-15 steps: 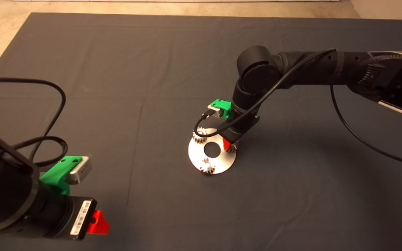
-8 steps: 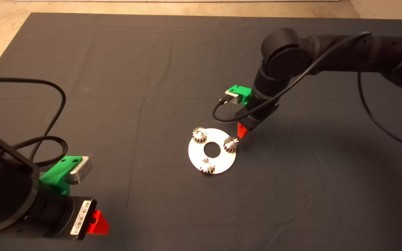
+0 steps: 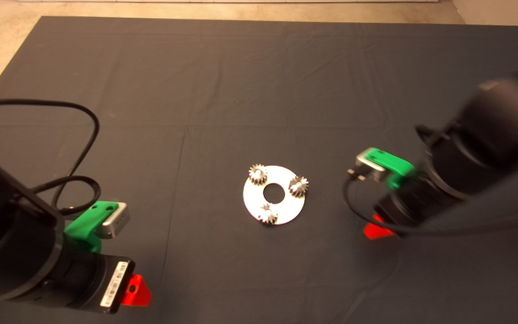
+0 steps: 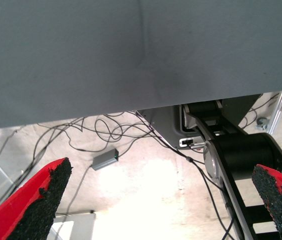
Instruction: Install three planetary gears onto the carrier pins
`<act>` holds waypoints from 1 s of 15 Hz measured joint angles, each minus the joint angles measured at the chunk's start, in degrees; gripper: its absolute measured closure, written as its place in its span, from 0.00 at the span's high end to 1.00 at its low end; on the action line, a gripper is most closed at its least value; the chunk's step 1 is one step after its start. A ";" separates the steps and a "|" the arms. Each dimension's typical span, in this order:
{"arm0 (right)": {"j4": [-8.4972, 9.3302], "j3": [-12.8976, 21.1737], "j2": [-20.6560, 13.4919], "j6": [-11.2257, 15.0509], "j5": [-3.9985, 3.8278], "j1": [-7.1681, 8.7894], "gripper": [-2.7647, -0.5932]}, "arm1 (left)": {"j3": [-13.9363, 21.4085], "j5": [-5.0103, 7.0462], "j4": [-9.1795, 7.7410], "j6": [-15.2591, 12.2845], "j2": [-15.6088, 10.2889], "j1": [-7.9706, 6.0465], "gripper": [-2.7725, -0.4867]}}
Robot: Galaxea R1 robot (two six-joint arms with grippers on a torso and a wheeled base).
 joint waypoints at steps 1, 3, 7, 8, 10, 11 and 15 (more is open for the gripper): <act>0.61 2.41 -4.74 3.20 -0.35 -0.02 0.73 | 0.00 0.02 0.00 0.02 0.90 0.00 0.93; 1.77 4.62 -11.56 6.81 -1.15 -0.07 0.73 | 0.00 -0.01 0.02 0.09 2.04 0.00 0.98; 2.07 4.95 -12.24 7.72 -0.52 -0.16 0.73 | 0.00 0.02 -0.14 0.15 2.72 0.02 1.00; 2.15 4.98 -12.25 7.84 -0.51 -0.24 0.73 | 0.00 0.05 -0.15 0.15 2.72 0.00 1.00; 2.34 5.03 -12.29 7.95 -0.59 -0.37 0.73 | 0.00 0.02 -0.15 0.15 2.91 0.00 1.00; 2.43 5.09 -12.27 8.08 -0.55 -0.39 0.73 | 0.00 0.00 -0.17 0.15 2.99 0.00 1.00; 2.54 5.09 -11.93 8.11 -0.57 -0.39 0.73 | 0.00 0.03 -0.20 0.15 2.89 0.00 1.00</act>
